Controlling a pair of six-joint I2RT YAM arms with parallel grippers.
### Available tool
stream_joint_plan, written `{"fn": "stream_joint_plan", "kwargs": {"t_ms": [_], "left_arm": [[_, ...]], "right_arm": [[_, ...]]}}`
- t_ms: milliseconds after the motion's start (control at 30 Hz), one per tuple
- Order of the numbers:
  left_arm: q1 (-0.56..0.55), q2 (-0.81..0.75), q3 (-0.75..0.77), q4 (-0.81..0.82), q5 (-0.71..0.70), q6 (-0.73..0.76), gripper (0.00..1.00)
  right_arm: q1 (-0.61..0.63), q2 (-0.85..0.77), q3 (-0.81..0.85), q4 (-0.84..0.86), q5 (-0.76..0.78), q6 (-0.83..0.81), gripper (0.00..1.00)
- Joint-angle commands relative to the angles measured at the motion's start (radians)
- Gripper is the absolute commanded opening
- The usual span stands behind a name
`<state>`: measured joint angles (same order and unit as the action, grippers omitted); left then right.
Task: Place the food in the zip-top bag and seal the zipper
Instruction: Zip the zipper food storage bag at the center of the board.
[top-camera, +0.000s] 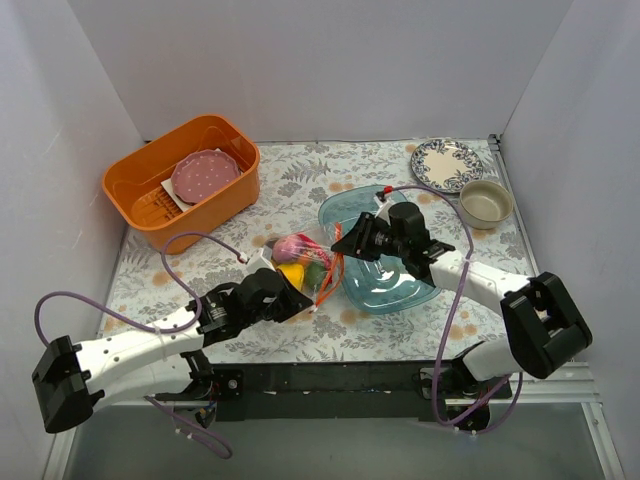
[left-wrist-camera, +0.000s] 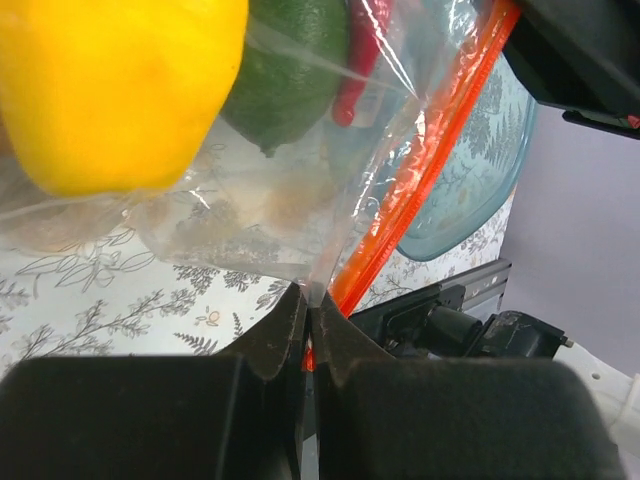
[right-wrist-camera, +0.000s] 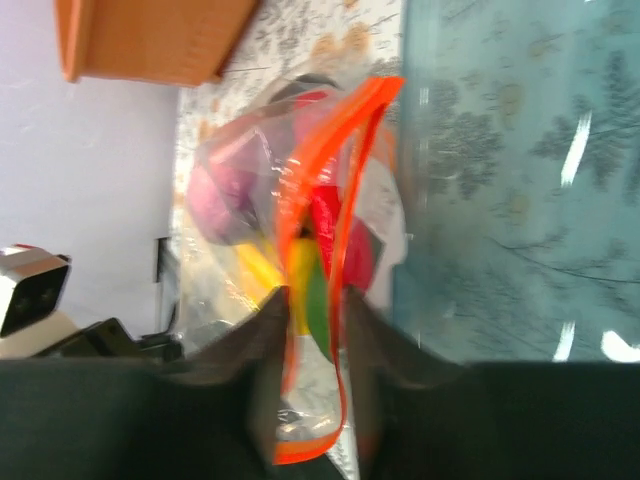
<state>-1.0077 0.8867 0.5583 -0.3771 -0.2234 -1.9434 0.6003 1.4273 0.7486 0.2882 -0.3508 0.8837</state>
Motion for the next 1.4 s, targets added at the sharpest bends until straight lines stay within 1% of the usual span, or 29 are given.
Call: {"fn": "stream_joint_plan", "kwargs": {"t_ms": [0,100,200,333,467,633,667,767,800,933,1000,1133,1167,1233,1367], "left_arm": [[0.004,0.060,0.026,0.133,0.045,0.041,0.00],[0.004,0.066,0.025,0.159,0.053,0.049,0.00],[0.003,0.054,0.015,0.172,0.050,0.049,0.00],[0.004,0.046,0.014,0.176,0.053,0.050,0.00],[0.004,0.046,0.014,0.175,0.055,0.055,0.00],[0.004,0.046,0.012,0.173,0.055,0.057,0.00],[0.004,0.044,0.012,0.173,0.053,0.054,0.00],[0.004,0.041,0.005,0.173,0.053,0.047,0.00],[0.004,0.043,0.003,0.173,0.052,0.047,0.00],[0.004,0.034,-0.003,0.172,0.050,0.046,0.00],[0.004,0.031,-0.003,0.170,0.048,0.046,0.00],[0.004,0.027,-0.001,0.168,0.047,0.044,0.00],[0.004,0.028,-0.001,0.168,0.047,0.044,0.00],[0.004,0.026,-0.001,0.167,0.047,0.046,0.00],[0.004,0.026,-0.005,0.167,0.045,0.043,0.00]], "right_arm": [[-0.016,-0.102,-0.025,-0.075,0.064,-0.049,0.58],[-0.016,-0.188,-0.025,-0.176,0.116,-0.071,0.70],[-0.016,-0.312,-0.070,-0.224,0.162,-0.049,0.71],[-0.007,-0.393,-0.133,-0.233,0.127,0.021,0.71],[0.064,-0.419,-0.153,-0.261,0.099,0.063,0.71],[0.177,-0.450,-0.175,-0.258,0.125,0.171,0.71],[0.212,-0.452,-0.187,-0.253,0.130,0.184,0.70],[0.262,-0.441,-0.206,-0.209,0.139,0.224,0.67],[0.268,-0.426,-0.212,-0.187,0.135,0.228,0.63],[0.302,-0.378,-0.207,-0.149,0.119,0.245,0.56],[0.309,-0.354,-0.200,-0.127,0.118,0.244,0.50],[0.317,-0.324,-0.198,-0.093,0.107,0.247,0.47],[0.317,-0.317,-0.199,-0.089,0.105,0.253,0.43],[0.319,-0.317,-0.207,-0.071,0.102,0.253,0.42],[0.319,-0.324,-0.215,-0.066,0.111,0.251,0.36]]}}
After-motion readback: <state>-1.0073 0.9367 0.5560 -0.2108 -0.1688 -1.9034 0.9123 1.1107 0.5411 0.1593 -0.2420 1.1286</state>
